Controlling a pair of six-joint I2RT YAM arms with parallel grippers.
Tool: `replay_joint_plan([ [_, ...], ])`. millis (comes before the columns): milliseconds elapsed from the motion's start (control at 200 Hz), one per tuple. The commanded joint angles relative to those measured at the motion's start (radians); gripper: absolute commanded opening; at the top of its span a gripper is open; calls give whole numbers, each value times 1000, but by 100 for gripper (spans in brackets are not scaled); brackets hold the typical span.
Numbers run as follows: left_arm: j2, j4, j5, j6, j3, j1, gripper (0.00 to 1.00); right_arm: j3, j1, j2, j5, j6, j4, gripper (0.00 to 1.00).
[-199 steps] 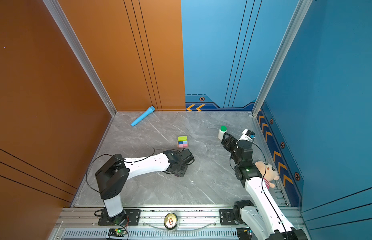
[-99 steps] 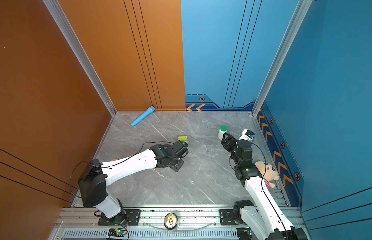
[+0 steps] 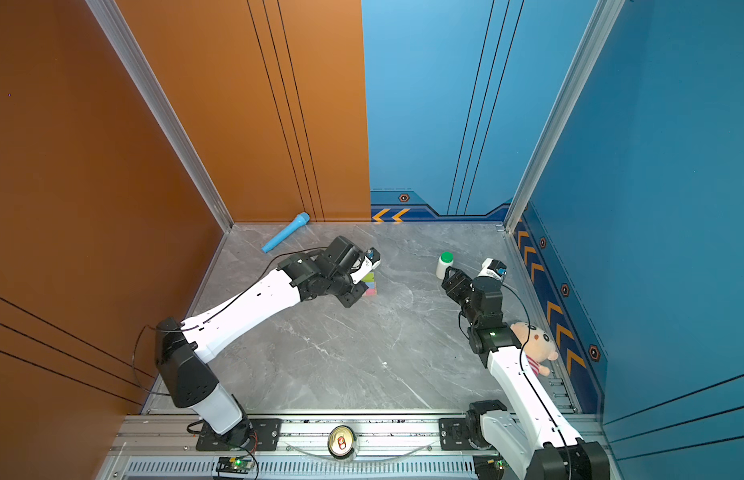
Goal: Build the wood block tower
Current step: 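Carry the purple block with the left gripper over the block stack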
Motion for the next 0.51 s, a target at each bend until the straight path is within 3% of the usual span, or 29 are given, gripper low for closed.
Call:
replay_joint_plan([
  [0, 44, -47, 122, 126, 56, 47, 20, 32, -12, 22, -21, -7, 33, 72],
  [501, 231, -52, 227, 384, 245, 134, 13, 68, -27, 149, -35, -8, 63, 72],
])
